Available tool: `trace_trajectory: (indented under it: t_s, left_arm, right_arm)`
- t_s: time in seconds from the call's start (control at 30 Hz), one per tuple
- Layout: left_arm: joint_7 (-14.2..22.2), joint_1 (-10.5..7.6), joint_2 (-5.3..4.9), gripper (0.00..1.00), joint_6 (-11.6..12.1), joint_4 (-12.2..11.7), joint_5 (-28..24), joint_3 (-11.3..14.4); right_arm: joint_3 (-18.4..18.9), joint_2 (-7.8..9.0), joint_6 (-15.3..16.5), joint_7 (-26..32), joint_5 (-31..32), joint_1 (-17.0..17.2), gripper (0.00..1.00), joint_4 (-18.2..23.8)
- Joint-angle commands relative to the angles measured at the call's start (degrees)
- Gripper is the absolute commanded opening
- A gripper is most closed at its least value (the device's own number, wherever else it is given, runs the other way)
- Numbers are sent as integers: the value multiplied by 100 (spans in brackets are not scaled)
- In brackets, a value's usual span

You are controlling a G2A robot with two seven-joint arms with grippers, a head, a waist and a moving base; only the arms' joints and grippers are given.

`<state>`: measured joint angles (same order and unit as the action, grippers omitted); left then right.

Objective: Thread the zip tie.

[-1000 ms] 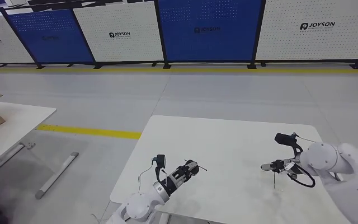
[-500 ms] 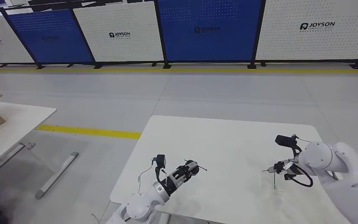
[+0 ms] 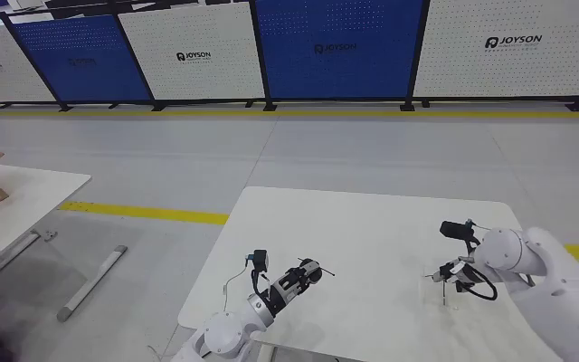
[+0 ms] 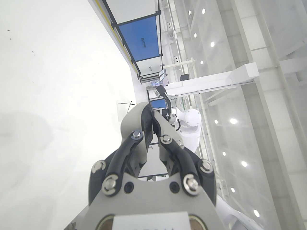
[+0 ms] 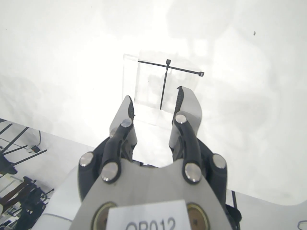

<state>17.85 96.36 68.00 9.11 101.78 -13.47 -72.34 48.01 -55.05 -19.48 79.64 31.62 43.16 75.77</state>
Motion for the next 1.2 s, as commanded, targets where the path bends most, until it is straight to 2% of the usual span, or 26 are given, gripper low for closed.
trace_trajectory:
  t_s: [0.0, 0.63, 1.17]
  left_arm:
    - [0, 0, 0, 0, 0, 0, 0, 0]
    - [0, 0, 0, 0, 0, 0, 0, 0]
    - [0, 0, 0, 0, 0, 0, 0, 0]
  right_arm:
    - [-32, -17, 0, 0, 10, -34, 36, -55]
    - [-252, -26, 0, 0, 240, 4, 31, -47]
    - [-684, -204, 0, 0, 132, -381, 25, -655]
